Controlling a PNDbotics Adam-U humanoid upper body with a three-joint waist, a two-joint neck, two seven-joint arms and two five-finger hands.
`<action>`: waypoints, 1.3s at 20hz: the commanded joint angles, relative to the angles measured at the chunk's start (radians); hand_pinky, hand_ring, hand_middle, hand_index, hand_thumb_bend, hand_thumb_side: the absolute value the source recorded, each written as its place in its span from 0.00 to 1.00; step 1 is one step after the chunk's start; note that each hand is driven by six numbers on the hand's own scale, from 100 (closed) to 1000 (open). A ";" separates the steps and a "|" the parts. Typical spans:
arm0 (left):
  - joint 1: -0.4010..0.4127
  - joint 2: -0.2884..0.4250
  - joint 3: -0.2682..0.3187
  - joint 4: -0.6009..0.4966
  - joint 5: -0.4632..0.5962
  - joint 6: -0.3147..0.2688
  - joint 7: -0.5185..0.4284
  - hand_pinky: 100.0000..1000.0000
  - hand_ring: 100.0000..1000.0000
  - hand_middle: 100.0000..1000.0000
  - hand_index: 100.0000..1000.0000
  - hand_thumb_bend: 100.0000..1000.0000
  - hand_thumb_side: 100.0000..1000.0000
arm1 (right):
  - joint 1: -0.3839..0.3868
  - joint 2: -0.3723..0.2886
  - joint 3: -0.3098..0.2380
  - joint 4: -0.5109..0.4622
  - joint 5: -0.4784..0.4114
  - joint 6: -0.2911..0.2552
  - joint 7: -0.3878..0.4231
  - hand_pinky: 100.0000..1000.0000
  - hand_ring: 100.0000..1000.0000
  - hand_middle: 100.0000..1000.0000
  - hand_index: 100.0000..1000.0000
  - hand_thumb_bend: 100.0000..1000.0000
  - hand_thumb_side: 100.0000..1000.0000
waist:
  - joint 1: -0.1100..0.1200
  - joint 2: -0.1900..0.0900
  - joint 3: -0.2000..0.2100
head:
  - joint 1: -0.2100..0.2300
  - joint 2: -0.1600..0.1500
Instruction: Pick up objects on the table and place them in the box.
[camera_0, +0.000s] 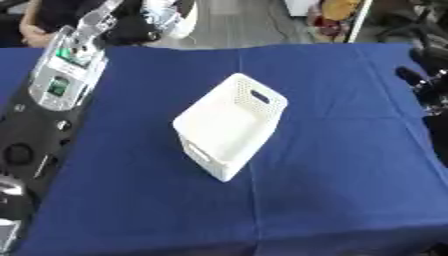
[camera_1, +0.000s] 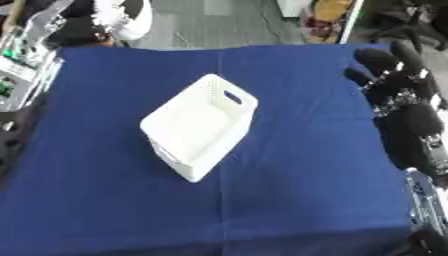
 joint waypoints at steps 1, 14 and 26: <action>-0.043 -0.019 -0.020 0.020 -0.050 -0.033 -0.015 0.00 0.00 0.36 0.45 0.00 0.41 | -0.007 -0.014 -0.001 -0.017 -0.006 0.000 0.004 0.95 1.00 0.87 1.00 0.11 0.55 | -0.001 -0.015 -0.002 | 0.013 0.000; -0.059 -0.102 -0.097 0.164 -0.272 -0.197 -0.057 0.00 0.00 0.36 0.46 0.00 0.35 | -0.008 -0.009 0.003 -0.017 -0.012 0.003 0.011 0.96 1.00 0.87 1.00 0.12 0.55 | -0.008 -0.010 -0.009 | 0.022 0.000; -0.011 -0.134 -0.161 0.253 -0.484 -0.353 -0.152 0.06 0.23 0.50 0.63 0.02 0.43 | -0.009 -0.007 0.004 -0.017 -0.013 0.004 0.013 0.96 1.00 0.87 1.00 0.12 0.55 | -0.009 -0.010 -0.007 | 0.024 0.000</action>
